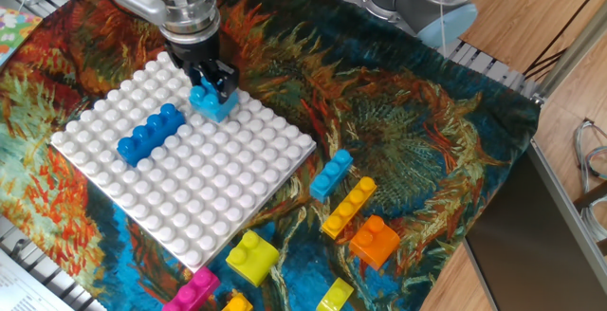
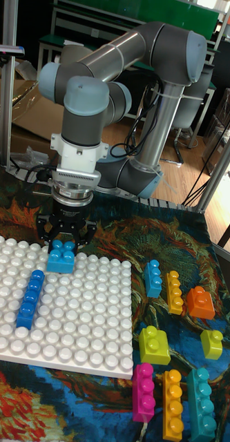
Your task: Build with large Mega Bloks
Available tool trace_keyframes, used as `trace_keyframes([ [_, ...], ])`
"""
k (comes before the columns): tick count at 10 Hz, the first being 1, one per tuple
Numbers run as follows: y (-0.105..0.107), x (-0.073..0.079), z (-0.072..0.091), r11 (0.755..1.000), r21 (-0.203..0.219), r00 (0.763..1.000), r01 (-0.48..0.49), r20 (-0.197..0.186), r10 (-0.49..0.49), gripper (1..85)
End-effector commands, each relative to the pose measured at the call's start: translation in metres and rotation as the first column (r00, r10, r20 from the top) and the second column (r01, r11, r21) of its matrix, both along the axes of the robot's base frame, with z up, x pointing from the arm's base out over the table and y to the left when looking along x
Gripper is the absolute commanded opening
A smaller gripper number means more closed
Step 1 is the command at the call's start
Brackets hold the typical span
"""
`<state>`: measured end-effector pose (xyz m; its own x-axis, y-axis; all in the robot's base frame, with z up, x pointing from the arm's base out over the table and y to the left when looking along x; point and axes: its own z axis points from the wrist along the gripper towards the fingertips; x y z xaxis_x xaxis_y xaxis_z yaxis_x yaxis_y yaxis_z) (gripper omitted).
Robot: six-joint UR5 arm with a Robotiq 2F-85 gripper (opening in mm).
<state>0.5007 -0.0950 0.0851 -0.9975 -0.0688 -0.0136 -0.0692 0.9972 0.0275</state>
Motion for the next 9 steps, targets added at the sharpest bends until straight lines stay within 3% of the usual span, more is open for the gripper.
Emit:
trace_keyframes([
  [1,0.0026,0.0046,0.0016,0.998,0.024,0.998,0.059,0.009,-0.060,1.3],
  [9,0.0067,0.0041,-0.0019,0.996,0.029,0.996,0.090,0.014,-0.090,1.3],
])
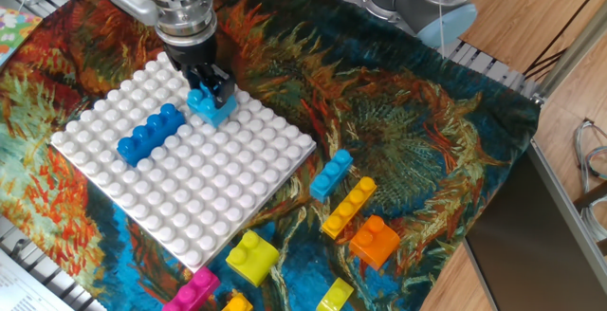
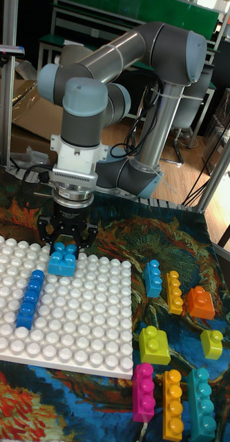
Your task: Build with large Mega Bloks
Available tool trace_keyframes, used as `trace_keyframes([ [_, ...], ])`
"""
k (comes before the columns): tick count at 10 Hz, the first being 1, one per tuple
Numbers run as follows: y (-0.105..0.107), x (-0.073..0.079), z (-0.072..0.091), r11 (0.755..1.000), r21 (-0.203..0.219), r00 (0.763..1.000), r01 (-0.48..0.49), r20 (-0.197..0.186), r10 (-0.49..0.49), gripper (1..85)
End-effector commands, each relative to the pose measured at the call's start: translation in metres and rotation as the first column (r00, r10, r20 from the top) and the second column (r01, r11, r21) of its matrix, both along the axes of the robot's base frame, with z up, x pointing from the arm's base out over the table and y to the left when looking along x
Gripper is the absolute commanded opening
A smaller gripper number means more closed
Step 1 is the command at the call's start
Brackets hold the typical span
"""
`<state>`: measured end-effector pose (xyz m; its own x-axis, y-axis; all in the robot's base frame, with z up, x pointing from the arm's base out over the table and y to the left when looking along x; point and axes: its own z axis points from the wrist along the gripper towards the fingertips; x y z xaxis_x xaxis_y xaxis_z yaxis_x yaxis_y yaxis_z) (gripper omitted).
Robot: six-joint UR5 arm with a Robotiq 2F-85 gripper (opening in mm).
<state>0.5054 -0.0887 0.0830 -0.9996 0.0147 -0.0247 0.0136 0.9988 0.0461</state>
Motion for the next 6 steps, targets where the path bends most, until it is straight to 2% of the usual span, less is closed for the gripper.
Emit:
trace_keyframes([
  [1,-0.001,-0.001,0.001,1.000,0.006,1.000,0.010,0.006,-0.010,1.3],
  [4,-0.003,-0.001,0.002,0.999,-0.003,0.999,0.043,0.010,-0.043,1.3],
  [5,0.001,0.004,0.003,0.998,0.015,0.998,0.062,0.026,-0.062,1.3],
  [6,-0.001,0.010,0.003,0.997,0.011,0.996,0.071,0.048,-0.072,1.3],
])
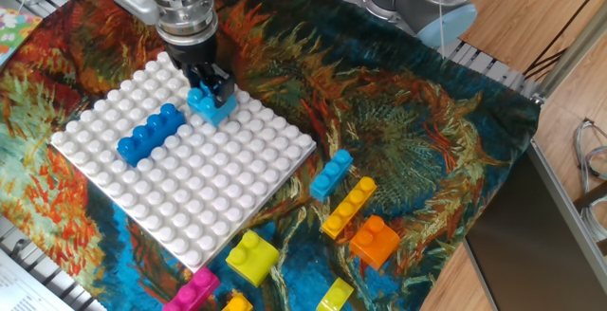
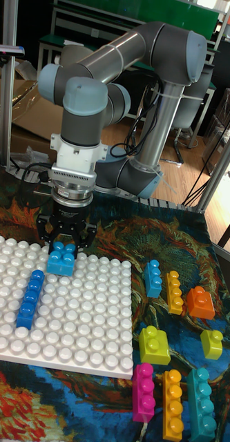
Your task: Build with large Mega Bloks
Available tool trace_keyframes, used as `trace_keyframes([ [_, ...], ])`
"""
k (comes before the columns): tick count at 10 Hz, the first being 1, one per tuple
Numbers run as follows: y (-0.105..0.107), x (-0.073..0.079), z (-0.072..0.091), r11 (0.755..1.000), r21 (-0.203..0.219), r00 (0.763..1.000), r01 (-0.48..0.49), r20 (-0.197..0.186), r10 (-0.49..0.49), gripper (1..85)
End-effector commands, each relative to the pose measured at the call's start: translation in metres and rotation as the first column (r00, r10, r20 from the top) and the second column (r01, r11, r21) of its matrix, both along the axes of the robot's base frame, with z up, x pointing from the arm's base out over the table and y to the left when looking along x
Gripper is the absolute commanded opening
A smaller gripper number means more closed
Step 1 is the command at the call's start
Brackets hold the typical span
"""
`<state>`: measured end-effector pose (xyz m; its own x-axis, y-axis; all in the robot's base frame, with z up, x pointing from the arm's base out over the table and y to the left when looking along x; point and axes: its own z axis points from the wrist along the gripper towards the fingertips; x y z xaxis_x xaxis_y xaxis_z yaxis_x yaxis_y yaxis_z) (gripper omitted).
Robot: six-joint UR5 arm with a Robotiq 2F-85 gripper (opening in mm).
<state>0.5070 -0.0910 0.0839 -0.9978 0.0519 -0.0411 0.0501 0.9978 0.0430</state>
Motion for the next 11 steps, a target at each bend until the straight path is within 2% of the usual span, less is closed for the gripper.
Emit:
trace_keyframes([
  [1,0.002,0.004,0.002,0.998,0.014,0.998,0.053,0.014,-0.054,1.3],
  [2,0.000,0.001,0.001,0.998,0.003,0.998,0.058,0.002,-0.058,1.3],
  [5,0.007,-0.006,0.002,0.998,0.019,0.998,0.059,-0.014,-0.058,1.3],
  [7,0.005,-0.006,-0.001,0.999,0.006,0.999,0.042,-0.011,-0.042,1.3],
  [11,-0.004,-0.006,-0.005,1.000,0.010,1.000,0.015,0.001,-0.015,1.3],
])
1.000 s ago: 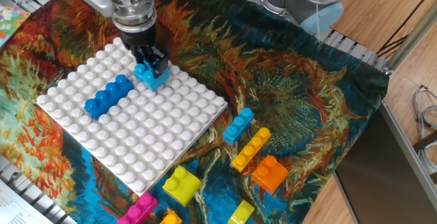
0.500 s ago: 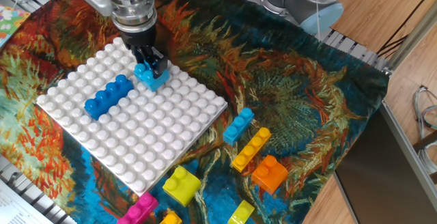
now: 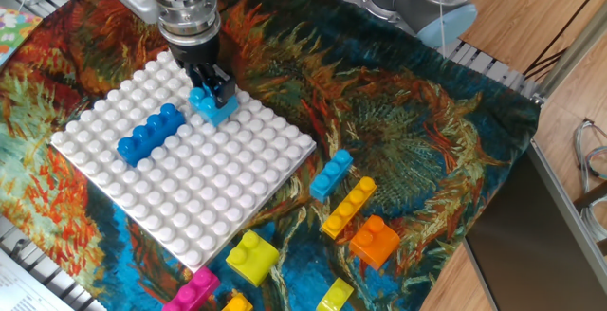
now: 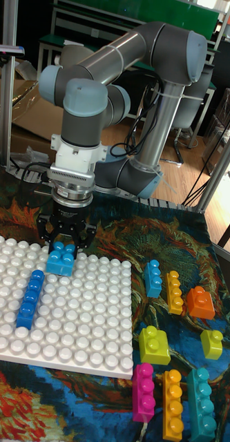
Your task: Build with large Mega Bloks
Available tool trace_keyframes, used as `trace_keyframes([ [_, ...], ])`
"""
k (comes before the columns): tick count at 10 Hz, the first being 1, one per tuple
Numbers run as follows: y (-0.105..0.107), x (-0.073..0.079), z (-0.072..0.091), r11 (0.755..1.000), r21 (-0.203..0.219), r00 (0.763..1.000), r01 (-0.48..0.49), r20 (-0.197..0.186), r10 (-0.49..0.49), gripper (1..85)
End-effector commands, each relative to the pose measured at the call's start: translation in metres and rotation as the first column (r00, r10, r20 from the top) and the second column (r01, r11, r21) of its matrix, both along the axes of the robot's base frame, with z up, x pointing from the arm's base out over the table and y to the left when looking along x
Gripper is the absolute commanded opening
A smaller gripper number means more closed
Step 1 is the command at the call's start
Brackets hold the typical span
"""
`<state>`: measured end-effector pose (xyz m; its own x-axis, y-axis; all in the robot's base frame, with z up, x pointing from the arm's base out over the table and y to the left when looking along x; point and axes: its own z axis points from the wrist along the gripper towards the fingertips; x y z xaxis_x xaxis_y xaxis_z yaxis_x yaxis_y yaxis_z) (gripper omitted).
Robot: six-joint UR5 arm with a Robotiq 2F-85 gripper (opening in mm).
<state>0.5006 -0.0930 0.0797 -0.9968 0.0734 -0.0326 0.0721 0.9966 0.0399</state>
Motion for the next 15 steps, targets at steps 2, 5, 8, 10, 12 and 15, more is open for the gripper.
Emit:
trace_keyframes([
  [2,-0.0005,-0.0015,-0.0012,1.000,0.020,1.000,-0.006,0.006,0.005,1.3],
  [5,0.0026,-0.0015,-0.0022,1.000,0.028,1.000,-0.001,0.008,0.001,1.3],
  [8,0.0030,-0.0009,-0.0029,0.999,0.031,1.000,0.007,0.010,-0.007,1.3],
  [10,0.0056,-0.0003,-0.0048,0.999,0.036,1.000,0.011,0.012,-0.012,1.3],
  [12,0.0060,0.0004,-0.0068,0.999,0.035,1.000,0.010,0.015,-0.010,1.3],
  [15,0.0053,0.0012,-0.0089,0.999,0.037,1.000,-0.005,0.023,0.004,1.3],
])
